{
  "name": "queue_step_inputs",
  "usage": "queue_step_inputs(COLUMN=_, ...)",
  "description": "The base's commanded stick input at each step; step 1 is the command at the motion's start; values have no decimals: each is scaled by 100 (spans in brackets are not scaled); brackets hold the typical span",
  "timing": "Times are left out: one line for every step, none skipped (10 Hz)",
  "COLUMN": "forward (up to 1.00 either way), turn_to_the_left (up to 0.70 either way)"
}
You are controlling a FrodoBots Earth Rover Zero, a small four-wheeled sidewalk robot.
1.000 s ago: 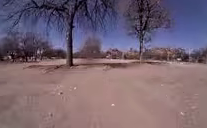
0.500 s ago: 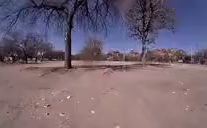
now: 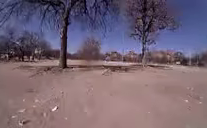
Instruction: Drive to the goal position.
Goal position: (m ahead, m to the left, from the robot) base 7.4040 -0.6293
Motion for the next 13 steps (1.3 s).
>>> queue_step_inputs(forward=100, turn_to_the_left=0)
queue_step_inputs(forward=100, turn_to_the_left=0)
queue_step_inputs(forward=100, turn_to_the_left=0)
queue_step_inputs(forward=100, turn_to_the_left=0)
queue_step_inputs(forward=100, turn_to_the_left=0)
queue_step_inputs(forward=100, turn_to_the_left=0)
queue_step_inputs(forward=100, turn_to_the_left=0)
queue_step_inputs(forward=100, turn_to_the_left=0)
queue_step_inputs(forward=100, turn_to_the_left=0)
queue_step_inputs(forward=100, turn_to_the_left=0)
queue_step_inputs(forward=100, turn_to_the_left=0)
queue_step_inputs(forward=100, turn_to_the_left=0)
queue_step_inputs(forward=100, turn_to_the_left=0)
